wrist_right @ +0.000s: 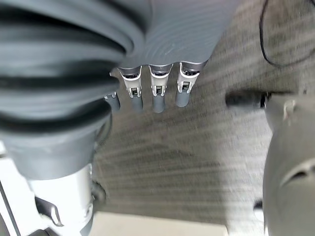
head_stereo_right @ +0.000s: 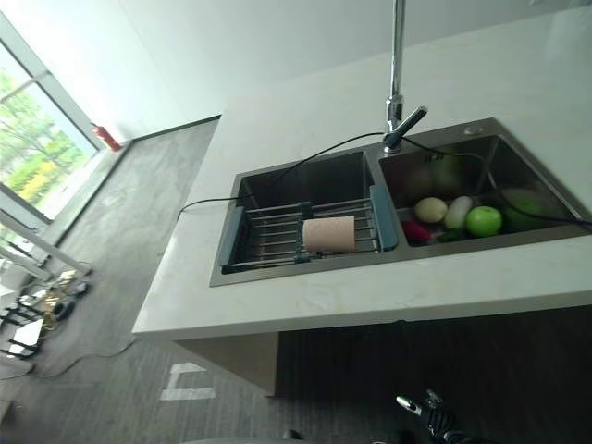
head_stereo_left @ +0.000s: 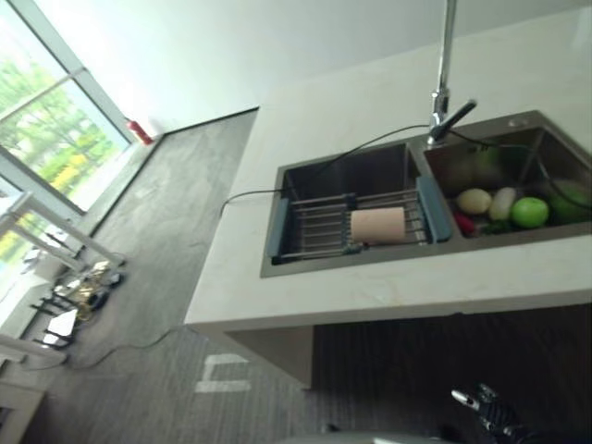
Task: Place the dishes in the dishwasher.
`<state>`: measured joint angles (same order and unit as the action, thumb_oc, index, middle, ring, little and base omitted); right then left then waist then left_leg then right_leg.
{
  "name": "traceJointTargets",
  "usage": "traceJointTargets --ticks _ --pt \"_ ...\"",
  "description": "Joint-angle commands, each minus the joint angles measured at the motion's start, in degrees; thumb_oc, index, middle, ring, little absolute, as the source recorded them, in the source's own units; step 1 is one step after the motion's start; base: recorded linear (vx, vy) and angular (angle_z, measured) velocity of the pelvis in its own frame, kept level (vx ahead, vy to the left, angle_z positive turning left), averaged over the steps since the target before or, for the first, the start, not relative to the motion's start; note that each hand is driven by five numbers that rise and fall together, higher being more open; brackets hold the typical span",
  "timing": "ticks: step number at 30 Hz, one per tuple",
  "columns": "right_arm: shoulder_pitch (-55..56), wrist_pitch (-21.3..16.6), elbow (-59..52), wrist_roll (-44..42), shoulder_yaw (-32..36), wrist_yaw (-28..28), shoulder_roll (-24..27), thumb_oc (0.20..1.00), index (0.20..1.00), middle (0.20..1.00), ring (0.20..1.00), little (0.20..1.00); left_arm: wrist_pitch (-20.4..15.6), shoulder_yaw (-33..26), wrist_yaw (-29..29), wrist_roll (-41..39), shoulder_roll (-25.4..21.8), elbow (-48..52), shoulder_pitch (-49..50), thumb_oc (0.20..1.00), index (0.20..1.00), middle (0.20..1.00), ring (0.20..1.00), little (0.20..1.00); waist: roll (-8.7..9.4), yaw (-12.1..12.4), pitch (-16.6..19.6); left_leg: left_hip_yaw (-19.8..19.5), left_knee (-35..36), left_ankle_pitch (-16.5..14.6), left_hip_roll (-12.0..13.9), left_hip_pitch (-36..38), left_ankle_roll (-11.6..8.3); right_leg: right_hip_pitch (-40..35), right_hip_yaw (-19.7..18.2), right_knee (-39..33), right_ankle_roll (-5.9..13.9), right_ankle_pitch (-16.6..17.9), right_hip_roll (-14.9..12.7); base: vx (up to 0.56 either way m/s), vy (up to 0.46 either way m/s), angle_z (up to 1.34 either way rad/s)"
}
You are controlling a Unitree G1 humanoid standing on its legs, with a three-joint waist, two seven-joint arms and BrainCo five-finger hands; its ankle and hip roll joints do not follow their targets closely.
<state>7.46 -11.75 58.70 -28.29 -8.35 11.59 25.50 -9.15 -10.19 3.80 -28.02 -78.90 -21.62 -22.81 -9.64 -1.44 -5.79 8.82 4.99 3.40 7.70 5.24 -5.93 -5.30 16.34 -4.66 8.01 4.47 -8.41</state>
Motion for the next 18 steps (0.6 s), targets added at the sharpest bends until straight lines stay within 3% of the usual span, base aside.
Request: traceJointTargets --ticks 1,5,8,12,18 --pt "-2.4 -1.2 0.5 -3.2 0.1 1.6 -3.6 1.000 1.000 1.000 1.000 1.000 -0.8 2.2 -0.8 3.7 0.3 -1.3 -10.1 1.000 1.000 1.000 1.000 1.000 2.60 -1.3 -2.8 2.9 -1.9 -3.9 -1.6 1.4 1.25 -0.8 -2.6 2.8 0.16 -6.1 -0.3 0.07 -0.102 -0.15" --pt "-2.1 -1.0 0.7 -4.4 0.0 1.8 -4.3 1.000 1.000 1.000 1.000 1.000 3.2 14.9 0.9 4.0 4.2 2.6 -23.1 1.000 1.000 1.000 1.000 1.000 2.96 -3.4 -2.6 4.6 -0.9 -3.8 -1.2 2.4 1.28 -0.4 -4.3 2.7 0.62 -5.8 -0.1 0.05 -0.072 -0.22" --pt "-1.7 -0.7 0.6 -3.3 0.0 2.2 -4.4 1.000 1.000 1.000 1.000 1.000 4.8 20.4 1.8 4.6 6.2 3.3 -28.0 1.000 1.000 1.000 1.000 1.000 2.94 -4.8 -2.8 5.7 -0.7 -3.7 -1.0 2.7 1.21 0.1 -5.4 2.8 0.93 -5.5 0.0 0.04 -0.031 -0.31" --pt "0.1 -1.0 0.7 -2.0 0.2 2.2 -4.4 1.000 1.000 1.000 1.000 1.000 6.2 30.5 3.6 5.9 11.4 3.3 -35.4 1.000 1.000 1.000 1.000 1.000 2.95 -8.6 -4.0 8.4 -0.8 -3.8 -0.8 3.0 1.19 1.7 -8.7 3.2 1.57 -4.8 -0.1 0.03 -0.016 -0.30" --pt "1.6 -0.7 -0.2 -1.3 0.7 2.0 -3.0 1.000 1.000 1.000 1.000 1.000 11.1 35.9 5.5 9.2 16.9 1.3 -37.9 1.000 1.000 1.000 1.000 1.000 2.65 -11.7 -5.5 10.2 -0.9 -3.7 -1.2 2.7 1.28 3.7 -11.4 3.4 2.18 -3.7 -0.5 0.01 0.015 -0.33"
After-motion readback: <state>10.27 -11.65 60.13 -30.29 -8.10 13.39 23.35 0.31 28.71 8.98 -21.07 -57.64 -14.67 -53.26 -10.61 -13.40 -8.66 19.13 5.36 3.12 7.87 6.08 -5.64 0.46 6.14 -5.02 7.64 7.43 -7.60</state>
